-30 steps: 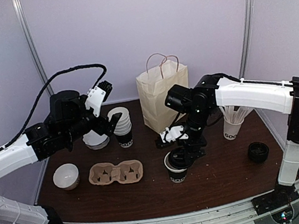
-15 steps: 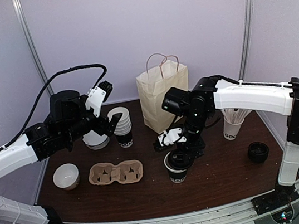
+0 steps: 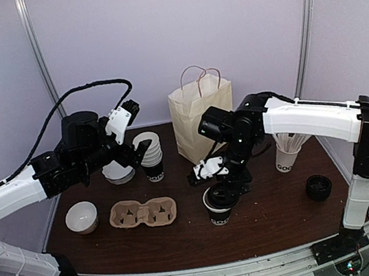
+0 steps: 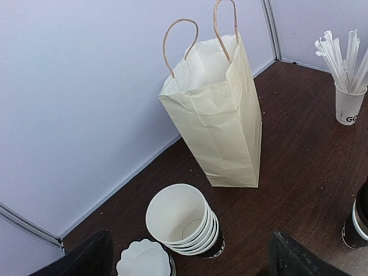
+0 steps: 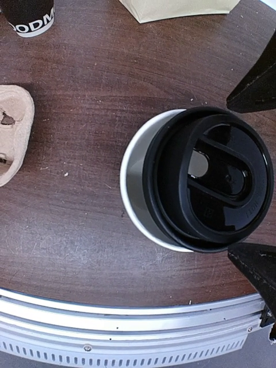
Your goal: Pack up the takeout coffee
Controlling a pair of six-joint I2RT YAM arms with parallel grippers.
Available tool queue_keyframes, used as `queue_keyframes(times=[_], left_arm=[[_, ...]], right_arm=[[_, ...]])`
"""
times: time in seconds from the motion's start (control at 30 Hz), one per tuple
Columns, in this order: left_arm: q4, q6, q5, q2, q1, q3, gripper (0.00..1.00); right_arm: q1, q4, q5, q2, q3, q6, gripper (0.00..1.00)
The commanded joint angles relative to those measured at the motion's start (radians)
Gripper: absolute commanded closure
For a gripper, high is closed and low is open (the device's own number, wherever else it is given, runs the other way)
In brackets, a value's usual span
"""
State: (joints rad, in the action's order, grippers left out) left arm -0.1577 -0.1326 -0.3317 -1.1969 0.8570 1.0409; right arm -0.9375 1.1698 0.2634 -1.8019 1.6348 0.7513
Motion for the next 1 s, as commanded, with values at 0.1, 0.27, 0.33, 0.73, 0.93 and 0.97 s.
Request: queue_keyframes(times=[0.1, 0.27, 0.33, 0.73, 0.93, 0.97], left_arm=[[0.038, -0.009, 0.026, 0.004, -0.006, -0.005, 0.03], [0.037, -0.009, 0.03, 0.003, -0.006, -0.005, 0.03], [0.038, -0.009, 0.031, 0.003, -0.006, -0.005, 0.02], [0.032, -0.016, 0.036, 0.006, -0.006, -0.004, 0.02], [0.029, -0.018, 0.039, 0.004, -0.006, -0.003, 0.02], [0.029, -0.018, 0.039, 0.004, -0.006, -0.002, 0.02]], right_arm=[[-0.009, 0.034, -0.019, 0.003, 0.052, -0.026, 0.01], [-0.008, 0.033, -0.016, -0.012, 0.056, -0.035, 0.01], [-0.008, 0.038, -0.006, -0.026, 0.063, -0.034, 0.01], [-0.008, 0.049, 0.003, -0.055, 0.066, -0.027, 0.08], [-0.009, 0.05, 0.003, -0.06, 0.056, -0.024, 0.12], [-0.009, 0.052, 0.004, -0.06, 0.056, -0.025, 0.12]])
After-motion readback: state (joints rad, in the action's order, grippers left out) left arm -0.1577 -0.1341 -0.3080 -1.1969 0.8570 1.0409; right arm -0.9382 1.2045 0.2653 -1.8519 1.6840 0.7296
